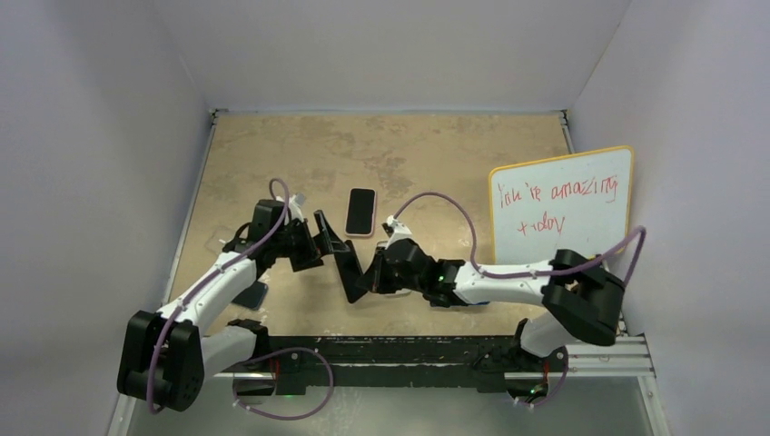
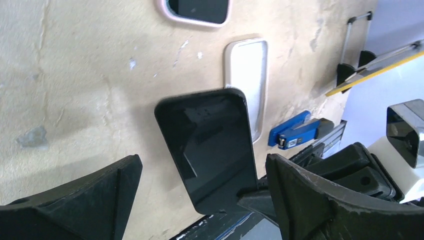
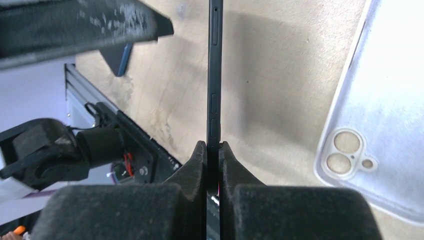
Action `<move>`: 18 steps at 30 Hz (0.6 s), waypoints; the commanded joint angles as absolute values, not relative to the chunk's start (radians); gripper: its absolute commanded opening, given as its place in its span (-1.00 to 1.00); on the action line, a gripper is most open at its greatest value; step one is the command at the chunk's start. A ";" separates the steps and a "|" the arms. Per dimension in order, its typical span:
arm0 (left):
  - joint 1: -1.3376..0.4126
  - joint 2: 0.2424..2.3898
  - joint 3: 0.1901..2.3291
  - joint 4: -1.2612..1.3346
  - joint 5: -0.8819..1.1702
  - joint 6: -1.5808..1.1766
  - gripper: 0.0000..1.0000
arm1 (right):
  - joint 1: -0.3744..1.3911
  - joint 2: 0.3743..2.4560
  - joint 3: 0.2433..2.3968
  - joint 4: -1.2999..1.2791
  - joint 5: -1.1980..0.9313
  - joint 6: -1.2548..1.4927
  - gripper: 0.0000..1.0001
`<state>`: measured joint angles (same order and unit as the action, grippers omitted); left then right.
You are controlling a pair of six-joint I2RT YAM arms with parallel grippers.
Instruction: Put the phone into the phone case
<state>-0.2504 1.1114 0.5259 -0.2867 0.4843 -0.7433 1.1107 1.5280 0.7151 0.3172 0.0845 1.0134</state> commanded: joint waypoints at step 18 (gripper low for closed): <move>-0.289 1.135 0.534 -0.104 0.609 -0.720 0.59 | 0.952 1.080 0.543 0.031 0.134 1.006 -1.00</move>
<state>-0.2646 1.1194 0.5560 -0.2058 0.5816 -0.6949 0.9653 1.0920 0.5499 0.0116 0.1616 0.9874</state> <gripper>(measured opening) 0.822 0.038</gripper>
